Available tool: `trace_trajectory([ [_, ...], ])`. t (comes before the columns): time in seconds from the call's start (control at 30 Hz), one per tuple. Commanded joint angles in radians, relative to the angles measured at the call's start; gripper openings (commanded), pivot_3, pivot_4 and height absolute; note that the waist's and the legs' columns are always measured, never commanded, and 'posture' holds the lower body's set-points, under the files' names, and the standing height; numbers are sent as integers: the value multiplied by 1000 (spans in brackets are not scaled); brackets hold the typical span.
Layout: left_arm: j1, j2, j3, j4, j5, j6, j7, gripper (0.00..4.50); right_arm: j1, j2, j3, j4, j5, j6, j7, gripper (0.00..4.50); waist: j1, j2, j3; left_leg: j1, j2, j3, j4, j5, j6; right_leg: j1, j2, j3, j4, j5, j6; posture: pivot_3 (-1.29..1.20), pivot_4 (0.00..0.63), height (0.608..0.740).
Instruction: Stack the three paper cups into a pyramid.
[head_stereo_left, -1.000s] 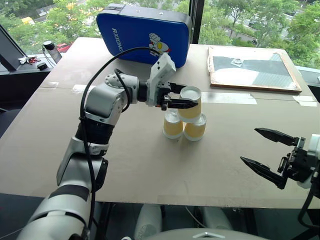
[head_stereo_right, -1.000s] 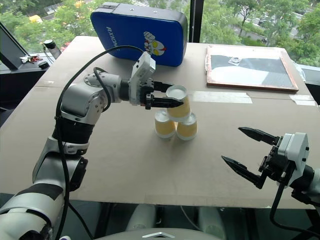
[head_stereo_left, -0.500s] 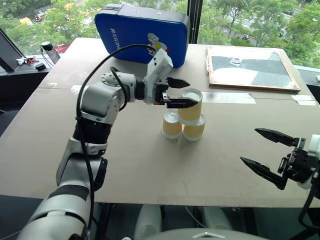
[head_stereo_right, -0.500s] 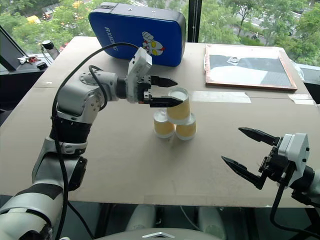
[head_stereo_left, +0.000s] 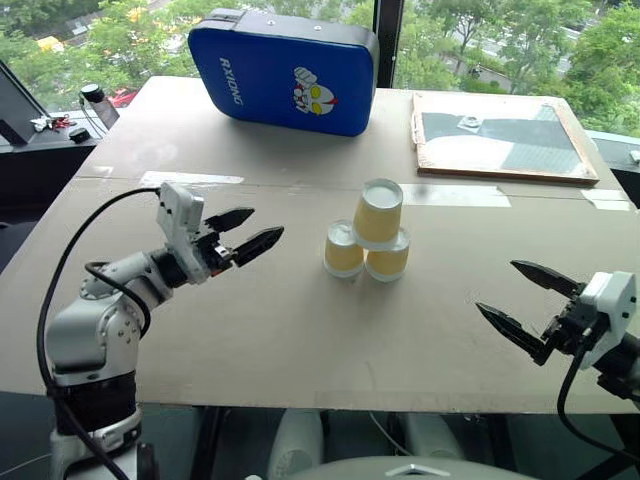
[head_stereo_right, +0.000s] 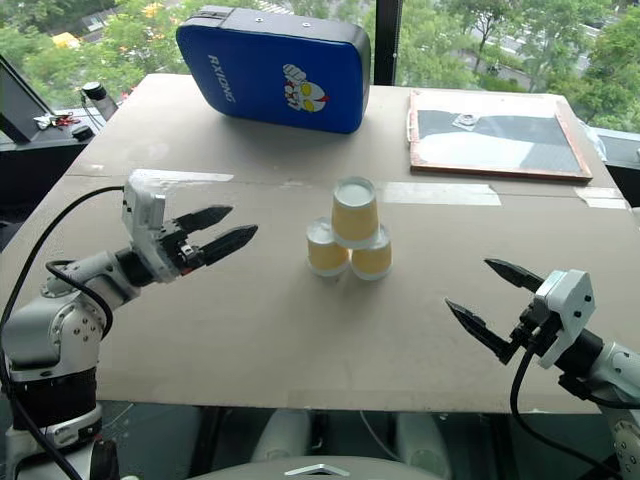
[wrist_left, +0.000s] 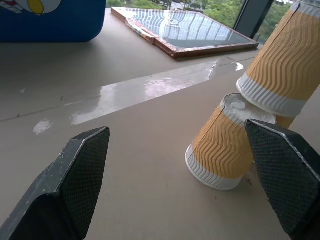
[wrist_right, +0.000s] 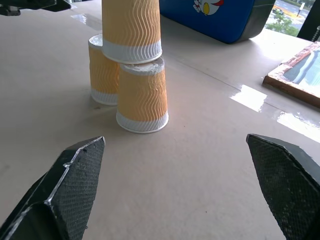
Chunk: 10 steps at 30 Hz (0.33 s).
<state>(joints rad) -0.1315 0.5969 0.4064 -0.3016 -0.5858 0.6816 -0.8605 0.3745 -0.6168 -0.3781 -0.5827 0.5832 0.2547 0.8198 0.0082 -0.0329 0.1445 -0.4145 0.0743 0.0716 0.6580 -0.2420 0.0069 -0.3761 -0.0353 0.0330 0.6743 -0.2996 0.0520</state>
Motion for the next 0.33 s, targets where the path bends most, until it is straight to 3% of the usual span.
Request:
trace_trajectory([
  [0.03, 179, -23, 45, -100, -4, -99, -19, 4436, 22, -5, -41, 60, -10, -48, 40, 4500, 0, 1, -1, 1, 0, 0, 0, 0, 0, 0, 0, 1, 0, 0, 0, 0, 150, 740],
  [0.13, 348, -37, 52, -129, 0, -158, -49, 4436, 56, -18, -52, 105, -26, -70, 78, 4500, 0, 1, -1, 1, 0, 0, -1, 0, 0, 0, 0, 3, 0, 0, 0, 0, 150, 740],
  [0.33, 443, -39, 45, -159, -24, -180, -30, 4436, 59, -39, -67, 159, -36, -88, 108, 4500, 8, 1, -3, 2, 0, 1, -1, 0, 1, 1, 0, 0, 0, 0, -1, 0, 150, 740],
])
